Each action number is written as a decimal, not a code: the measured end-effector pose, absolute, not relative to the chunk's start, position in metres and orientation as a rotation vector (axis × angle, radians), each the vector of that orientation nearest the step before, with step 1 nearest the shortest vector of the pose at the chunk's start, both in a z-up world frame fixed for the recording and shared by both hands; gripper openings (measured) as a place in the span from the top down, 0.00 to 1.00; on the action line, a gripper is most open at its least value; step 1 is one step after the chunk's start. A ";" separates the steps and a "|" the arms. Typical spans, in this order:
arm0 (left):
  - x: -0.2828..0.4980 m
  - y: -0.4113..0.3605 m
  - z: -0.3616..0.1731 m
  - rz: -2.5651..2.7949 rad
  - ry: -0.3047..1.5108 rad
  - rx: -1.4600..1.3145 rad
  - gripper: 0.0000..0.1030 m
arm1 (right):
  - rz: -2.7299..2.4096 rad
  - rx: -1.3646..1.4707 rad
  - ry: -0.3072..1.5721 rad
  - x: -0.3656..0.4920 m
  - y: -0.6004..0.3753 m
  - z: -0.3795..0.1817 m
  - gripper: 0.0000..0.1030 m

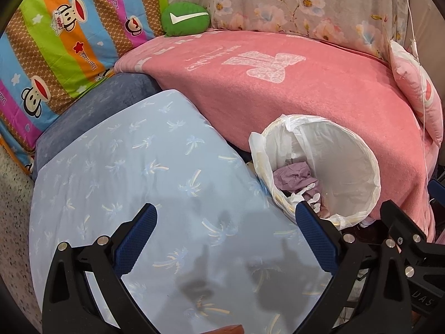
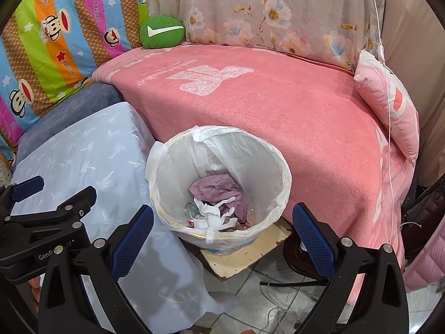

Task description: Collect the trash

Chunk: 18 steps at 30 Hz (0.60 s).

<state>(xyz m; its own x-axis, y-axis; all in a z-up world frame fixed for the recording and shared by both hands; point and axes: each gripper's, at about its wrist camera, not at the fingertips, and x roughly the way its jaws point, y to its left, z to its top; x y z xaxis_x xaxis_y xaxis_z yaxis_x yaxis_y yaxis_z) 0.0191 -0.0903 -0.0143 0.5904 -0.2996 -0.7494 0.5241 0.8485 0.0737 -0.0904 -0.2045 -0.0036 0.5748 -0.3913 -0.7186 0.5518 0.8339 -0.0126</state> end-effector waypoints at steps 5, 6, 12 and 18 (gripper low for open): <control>0.018 -0.091 -0.012 -0.483 0.803 0.296 0.07 | -0.556 0.224 0.783 -0.091 -0.205 -0.003 0.06; 0.018 -0.091 -0.012 -0.482 0.801 0.295 0.07 | -0.555 0.224 0.784 -0.091 -0.205 -0.003 0.06; 0.015 -0.092 -0.012 -0.481 0.795 0.300 0.07 | -0.557 0.225 0.783 -0.092 -0.205 -0.004 0.06; 0.014 -0.092 -0.011 -0.479 0.799 0.295 0.07 | -0.564 0.227 0.783 -0.094 -0.203 -0.004 0.06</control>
<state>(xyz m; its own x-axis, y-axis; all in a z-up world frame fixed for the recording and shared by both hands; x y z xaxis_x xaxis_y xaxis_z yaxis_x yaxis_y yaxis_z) 0.0139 -0.0920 -0.0112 0.5994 -0.2977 -0.7431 0.5154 0.8538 0.0737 -0.0945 -0.2031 -0.0045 0.5712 -0.3945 -0.7198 0.5581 0.8297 -0.0119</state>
